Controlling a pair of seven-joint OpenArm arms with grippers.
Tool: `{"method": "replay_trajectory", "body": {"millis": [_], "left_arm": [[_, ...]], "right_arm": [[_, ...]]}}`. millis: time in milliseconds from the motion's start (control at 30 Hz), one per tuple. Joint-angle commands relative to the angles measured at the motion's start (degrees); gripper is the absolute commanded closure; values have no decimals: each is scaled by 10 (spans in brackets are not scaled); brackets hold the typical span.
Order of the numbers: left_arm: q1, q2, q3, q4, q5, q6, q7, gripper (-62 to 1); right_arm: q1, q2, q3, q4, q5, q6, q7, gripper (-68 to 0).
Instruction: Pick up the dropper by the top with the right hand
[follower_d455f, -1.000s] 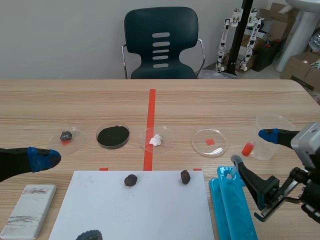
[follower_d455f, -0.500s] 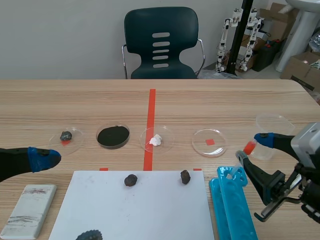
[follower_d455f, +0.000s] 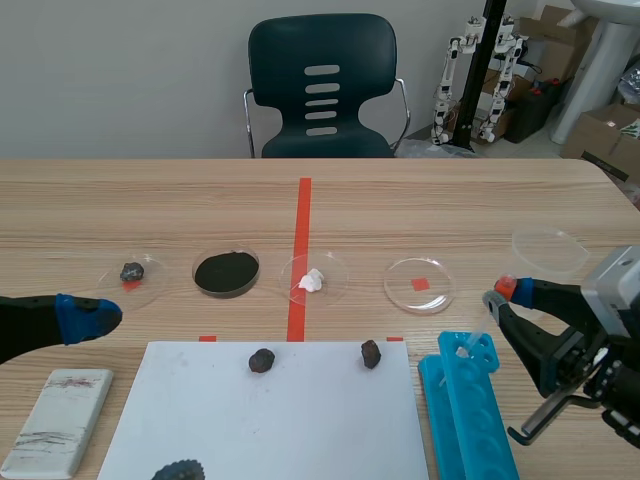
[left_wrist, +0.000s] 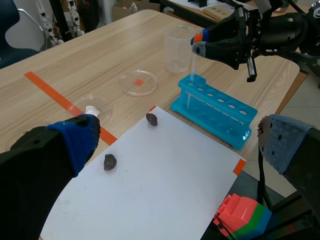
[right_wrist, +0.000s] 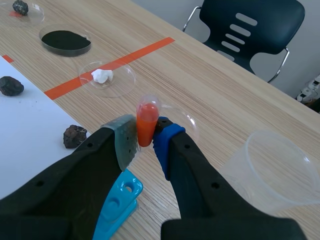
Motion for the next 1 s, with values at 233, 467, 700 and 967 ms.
{"method": "replay_trajectory", "body": {"millis": [233,467,700,967], "left_arm": [[-2,1,2,8,-7,1,-10,-623],[-2,1,2,8,-7,1,-10,-623],[-2,1,2,8,-7,1,-10,-623],[-2,1,2,8,-7,1,-10,-623]], "right_arm": [[13,3,6,8,5,-4,7,-11],[12,3,6,16,5,-4,19,-11],[-23,8,9,74,5,-9,17,-11],[-86,8,33,130,5,-11,17,-11]]}}
